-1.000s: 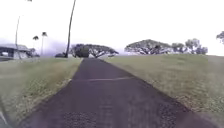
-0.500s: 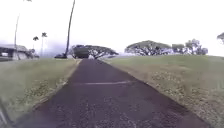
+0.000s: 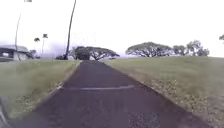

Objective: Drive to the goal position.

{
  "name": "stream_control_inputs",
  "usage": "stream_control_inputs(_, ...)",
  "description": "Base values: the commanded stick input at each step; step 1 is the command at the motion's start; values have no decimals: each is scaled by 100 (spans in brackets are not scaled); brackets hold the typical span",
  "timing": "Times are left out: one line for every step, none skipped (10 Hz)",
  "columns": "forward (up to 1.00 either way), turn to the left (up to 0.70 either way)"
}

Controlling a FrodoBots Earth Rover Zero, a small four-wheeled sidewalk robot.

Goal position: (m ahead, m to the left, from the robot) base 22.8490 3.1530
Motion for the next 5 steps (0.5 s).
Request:
stream_control_inputs(70, 0)
stream_control_inputs(70, 0)
stream_control_inputs(70, 0)
stream_control_inputs(70, 0)
stream_control_inputs(70, 0)
